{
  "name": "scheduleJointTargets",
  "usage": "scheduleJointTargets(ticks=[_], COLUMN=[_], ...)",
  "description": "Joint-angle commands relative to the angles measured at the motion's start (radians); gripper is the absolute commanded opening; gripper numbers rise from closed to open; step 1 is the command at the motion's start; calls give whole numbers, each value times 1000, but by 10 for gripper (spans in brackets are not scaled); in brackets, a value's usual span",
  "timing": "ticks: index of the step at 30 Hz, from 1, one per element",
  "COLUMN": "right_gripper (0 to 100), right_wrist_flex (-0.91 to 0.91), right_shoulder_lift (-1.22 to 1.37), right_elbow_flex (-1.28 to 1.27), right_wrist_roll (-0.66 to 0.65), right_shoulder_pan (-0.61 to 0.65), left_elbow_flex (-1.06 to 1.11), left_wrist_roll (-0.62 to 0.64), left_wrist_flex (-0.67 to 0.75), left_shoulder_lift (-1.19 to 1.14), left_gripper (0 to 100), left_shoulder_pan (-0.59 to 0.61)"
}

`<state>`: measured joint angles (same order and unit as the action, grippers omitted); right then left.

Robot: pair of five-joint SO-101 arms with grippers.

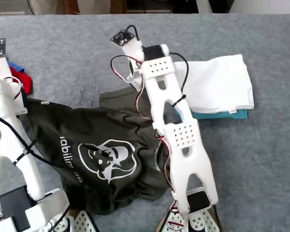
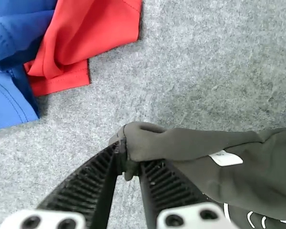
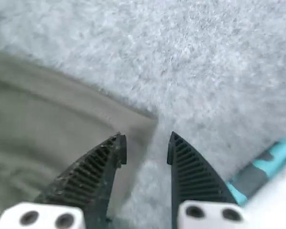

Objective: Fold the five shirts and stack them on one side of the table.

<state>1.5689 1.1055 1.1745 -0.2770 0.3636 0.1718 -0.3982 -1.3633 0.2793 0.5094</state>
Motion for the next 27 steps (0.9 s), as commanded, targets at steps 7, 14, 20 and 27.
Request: scheduleJointTargets(ticks=[7,14,20,27], right_gripper=[161,161,161,161], right_wrist_flex=[3,6,31,78], right_shoulder_lift=[113,127,128,131], right_elbow_flex=[220,196,193,194], right_wrist_roll=[100,98,98,97], right_shoulder_pan=[-42,-39,-31,4], left_elbow_flex=[-2,-2,-2,-2], left_wrist_roll=[-3,-3,-3,-3], left_wrist_flex=[12,17,17,17], left_shoulder_lift=[22,22,22,22], left_gripper=[18,18,18,18], left_shoulder_pan=[-11,-11,-11,-11])
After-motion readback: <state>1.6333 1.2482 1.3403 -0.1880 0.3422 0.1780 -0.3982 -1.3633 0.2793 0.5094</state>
